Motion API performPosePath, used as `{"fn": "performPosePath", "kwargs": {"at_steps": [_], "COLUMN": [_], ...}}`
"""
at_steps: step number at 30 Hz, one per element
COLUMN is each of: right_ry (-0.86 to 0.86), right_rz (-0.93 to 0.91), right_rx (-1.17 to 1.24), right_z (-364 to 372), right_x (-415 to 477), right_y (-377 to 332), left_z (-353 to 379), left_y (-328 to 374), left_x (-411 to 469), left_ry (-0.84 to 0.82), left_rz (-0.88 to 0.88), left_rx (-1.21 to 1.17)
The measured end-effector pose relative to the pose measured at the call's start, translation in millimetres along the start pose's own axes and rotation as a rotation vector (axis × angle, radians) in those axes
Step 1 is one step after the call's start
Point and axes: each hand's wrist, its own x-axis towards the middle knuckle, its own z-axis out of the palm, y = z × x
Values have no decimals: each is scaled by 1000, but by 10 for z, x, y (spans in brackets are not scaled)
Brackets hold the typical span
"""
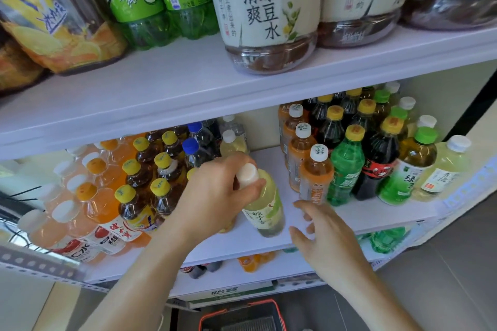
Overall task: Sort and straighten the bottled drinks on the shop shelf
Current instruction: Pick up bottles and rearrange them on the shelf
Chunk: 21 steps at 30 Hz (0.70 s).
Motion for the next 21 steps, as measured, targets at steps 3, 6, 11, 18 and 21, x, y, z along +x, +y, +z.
{"fn": "performPosePath", "kwargs": {"at_steps": [3,6,11,18,21], "right_ry": [241,429,482,405,443], "right_rz": [-133,-222,-292,-244,-270], "right_rx": [-45,-122,-183,-257,-247], "right_z": [-171,-335,-404,-315,-292], "right_x": [64,203,496,651,649], "right_y": [41,76,150,267,277], "left_z": [150,320,692,1012,1092], "left_y": [-107,-232,-351,-473,-523], "left_x": [177,416,936,1503,1653], "left_ry": [10,36,95,42,8], "left_rz": [-9,-82,-176,-301,-371], "left_rx": [101,54,90,159,149]}}
